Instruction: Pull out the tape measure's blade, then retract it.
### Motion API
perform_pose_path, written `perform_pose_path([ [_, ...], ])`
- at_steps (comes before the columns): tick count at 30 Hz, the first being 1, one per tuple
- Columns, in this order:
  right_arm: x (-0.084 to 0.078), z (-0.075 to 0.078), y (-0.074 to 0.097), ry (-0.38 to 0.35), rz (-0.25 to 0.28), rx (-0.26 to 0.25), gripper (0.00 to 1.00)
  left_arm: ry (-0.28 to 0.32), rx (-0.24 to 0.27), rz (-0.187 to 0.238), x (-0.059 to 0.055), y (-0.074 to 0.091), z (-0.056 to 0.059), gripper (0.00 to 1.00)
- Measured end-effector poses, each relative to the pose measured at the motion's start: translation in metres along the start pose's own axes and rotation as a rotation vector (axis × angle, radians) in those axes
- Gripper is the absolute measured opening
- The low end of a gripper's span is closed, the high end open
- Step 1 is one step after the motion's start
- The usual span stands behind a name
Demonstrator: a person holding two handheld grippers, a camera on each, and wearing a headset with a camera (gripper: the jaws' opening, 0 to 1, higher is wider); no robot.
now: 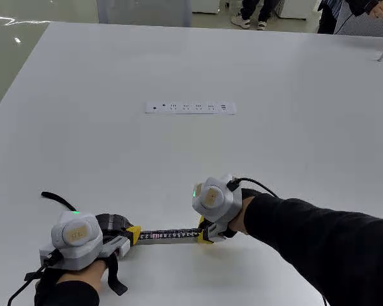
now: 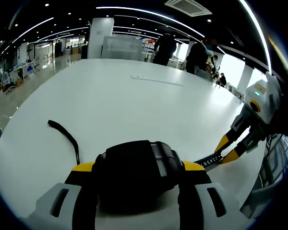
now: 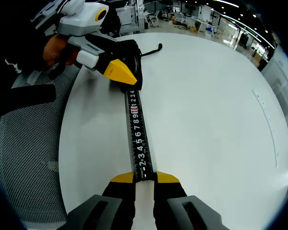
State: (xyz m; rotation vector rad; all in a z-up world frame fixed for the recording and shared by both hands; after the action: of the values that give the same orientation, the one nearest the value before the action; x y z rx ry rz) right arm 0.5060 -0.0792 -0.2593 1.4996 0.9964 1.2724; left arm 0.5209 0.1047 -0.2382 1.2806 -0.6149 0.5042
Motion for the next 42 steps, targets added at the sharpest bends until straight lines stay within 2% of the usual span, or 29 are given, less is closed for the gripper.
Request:
perform_pose_path([
  [18, 0.007, 0.0, -0.004, 0.0, 0.005, 0.001, 0.1, 0.0, -0.003, -0.005, 0.0, 0.0, -0.001, 0.64],
  [21, 0.008, 0.0, -0.004, -0.022, 0.01, 0.005, 0.1, 0.006, -0.011, -0.012, 0.0, 0.0, -0.001, 0.64],
  [25, 0.009, -0.001, -0.003, -0.01, 0.01, 0.0, 0.1, 0.006, -0.02, -0.018, -0.001, 0.0, -0.001, 0.63],
  [42, 0.014, -0.001, -0.005, -0.009, 0.024, 0.006, 0.1, 0.007, -0.043, 0.002, 0.0, 0.002, 0.0, 0.63],
])
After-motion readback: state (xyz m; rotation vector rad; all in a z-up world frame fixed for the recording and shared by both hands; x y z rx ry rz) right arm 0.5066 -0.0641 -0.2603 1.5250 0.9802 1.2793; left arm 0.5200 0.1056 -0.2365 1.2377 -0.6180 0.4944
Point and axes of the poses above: the centre of the closed fingertips' face, and the gripper's own axes: y roughly backward along the fingers, z roughly to its right, x roughly out of its top, the point moved 1 cm from there along y, roughly backward along the fingers, and after that the axes turned 8 degrees about -z, right-handed, at the moved point
